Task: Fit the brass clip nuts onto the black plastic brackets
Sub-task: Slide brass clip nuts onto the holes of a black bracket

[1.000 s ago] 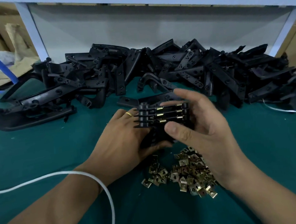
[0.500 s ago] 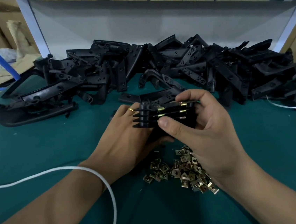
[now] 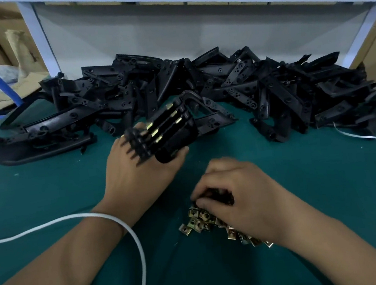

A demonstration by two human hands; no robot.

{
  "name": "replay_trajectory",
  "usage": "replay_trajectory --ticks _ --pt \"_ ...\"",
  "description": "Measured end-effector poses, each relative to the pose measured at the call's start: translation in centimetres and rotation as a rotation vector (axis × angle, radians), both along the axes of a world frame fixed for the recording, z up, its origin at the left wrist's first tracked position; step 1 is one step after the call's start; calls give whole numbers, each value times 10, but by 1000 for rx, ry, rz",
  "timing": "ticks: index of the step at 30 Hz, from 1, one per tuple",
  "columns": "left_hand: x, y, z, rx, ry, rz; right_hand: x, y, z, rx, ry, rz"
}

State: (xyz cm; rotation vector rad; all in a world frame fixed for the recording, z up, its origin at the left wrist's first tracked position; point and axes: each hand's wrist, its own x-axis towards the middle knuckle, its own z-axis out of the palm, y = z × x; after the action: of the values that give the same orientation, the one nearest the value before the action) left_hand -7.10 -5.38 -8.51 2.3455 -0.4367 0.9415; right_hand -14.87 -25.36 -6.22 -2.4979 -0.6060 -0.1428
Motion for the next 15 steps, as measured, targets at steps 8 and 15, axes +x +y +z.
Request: replay_trajectory --ticks 8,15 --pt "-5 -8 2 103 -51 119 3 -6 -7 -77 36 2" --pt "-4 -4 1 202 -122 39 1 -8 -2 -62 34 -12"
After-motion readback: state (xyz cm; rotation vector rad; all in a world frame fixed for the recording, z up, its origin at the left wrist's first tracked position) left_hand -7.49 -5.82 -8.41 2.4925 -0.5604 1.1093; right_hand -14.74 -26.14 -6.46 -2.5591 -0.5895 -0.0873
